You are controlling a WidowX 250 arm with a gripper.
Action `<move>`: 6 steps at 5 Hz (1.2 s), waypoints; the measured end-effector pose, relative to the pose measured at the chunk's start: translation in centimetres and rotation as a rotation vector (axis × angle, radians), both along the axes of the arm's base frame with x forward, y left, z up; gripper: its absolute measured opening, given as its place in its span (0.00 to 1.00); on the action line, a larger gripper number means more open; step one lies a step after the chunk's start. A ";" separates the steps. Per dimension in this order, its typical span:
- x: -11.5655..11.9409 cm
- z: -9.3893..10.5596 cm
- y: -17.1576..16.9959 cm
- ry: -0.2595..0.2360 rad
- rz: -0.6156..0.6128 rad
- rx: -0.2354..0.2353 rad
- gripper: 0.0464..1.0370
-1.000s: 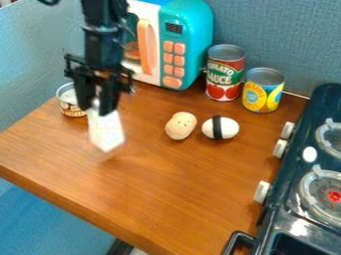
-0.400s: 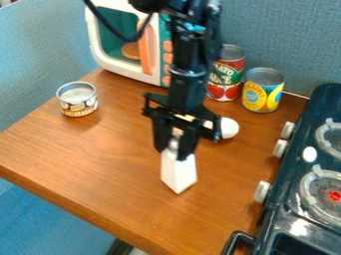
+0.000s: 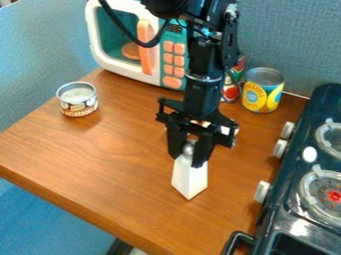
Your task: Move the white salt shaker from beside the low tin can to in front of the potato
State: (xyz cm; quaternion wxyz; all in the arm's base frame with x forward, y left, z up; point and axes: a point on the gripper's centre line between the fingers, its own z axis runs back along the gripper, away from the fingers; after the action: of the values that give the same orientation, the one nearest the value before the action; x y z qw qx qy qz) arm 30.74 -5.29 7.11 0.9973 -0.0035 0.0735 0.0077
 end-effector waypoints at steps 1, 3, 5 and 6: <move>0.0 -1.1 0.3 0.013 0.015 -0.024 0.86; -1.3 2.5 2.8 -0.056 0.101 -0.103 0.97; -2.7 7.2 6.4 -0.196 0.185 -0.209 0.97; -2.4 6.6 10.7 -0.187 0.266 -0.069 0.97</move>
State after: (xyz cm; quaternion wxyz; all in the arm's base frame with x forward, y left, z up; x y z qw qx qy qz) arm 28.31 5.37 13.73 0.9892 -0.0479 -0.0204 0.1368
